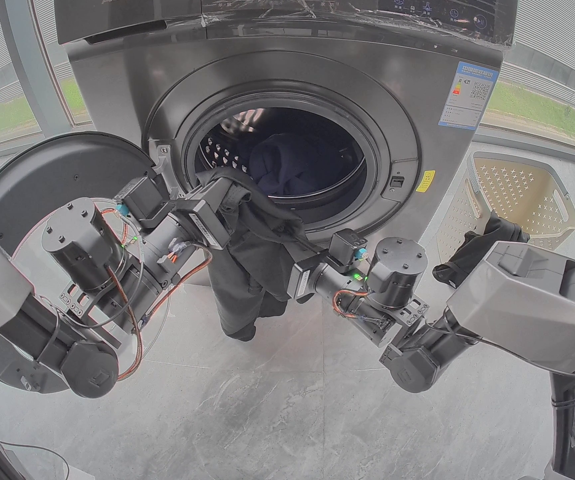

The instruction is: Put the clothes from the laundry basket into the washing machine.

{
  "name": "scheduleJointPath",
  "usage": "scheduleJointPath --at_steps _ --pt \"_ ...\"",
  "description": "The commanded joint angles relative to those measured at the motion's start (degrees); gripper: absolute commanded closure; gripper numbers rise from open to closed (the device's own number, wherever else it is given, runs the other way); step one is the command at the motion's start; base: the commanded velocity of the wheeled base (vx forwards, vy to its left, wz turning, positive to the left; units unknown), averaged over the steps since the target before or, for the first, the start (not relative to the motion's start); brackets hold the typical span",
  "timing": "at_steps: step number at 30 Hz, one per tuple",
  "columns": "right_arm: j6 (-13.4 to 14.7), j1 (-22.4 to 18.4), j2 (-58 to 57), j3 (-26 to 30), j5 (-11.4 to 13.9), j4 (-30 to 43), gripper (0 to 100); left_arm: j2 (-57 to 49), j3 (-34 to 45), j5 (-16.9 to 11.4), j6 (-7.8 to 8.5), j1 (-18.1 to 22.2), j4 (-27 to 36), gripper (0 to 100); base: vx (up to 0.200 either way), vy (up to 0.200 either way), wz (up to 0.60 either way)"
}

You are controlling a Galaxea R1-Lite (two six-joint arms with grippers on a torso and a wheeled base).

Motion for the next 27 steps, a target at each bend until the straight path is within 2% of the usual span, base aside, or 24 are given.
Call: scheduleJointPath --at_steps 1,4,8,13,20,21,22,27 --pt "-0.6 0.7 -8.6 7.6 0.0 -0.2 100 0.8 0.2 0.0 -0.01 0.0 0.0 100 0.000 0.000 0.00" --pt "-0.8 -0.1 -12.2 9.9 0.0 0.0 100 1.1 0.5 0.0 -0.01 0.1 0.0 100 0.000 0.000 0.00" --pt "-1.1 -2.0 -13.8 10.2 0.2 0.0 100 1.2 0.9 0.0 0.08 0.0 0.0 100 0.000 0.000 0.00" --pt "-1.0 -2.4 -14.0 11.0 0.4 -0.7 100 1.0 1.9 -0.5 0.08 -0.3 0.0 100 0.000 0.000 0.00" --pt "-0.6 -1.6 -14.4 10.5 0.1 -2.7 100 0.4 5.3 -2.6 0.26 -1.7 -0.2 100 0.000 0.000 0.00" --pt "-0.6 -1.6 -14.4 10.5 0.1 -2.7 100 0.3 6.8 -3.9 0.34 -2.0 -0.2 100 0.000 0.000 0.00" --pt "-0.6 -1.5 -16.2 10.4 0.1 -3.1 100 0.3 7.5 -4.4 0.43 -2.0 -0.2 0 0.000 0.000 0.00" --pt "-0.6 -0.7 -20.9 10.3 0.1 -2.7 100 1.3 10.3 -5.9 0.43 -2.0 -0.1 0 0.000 0.000 0.00"
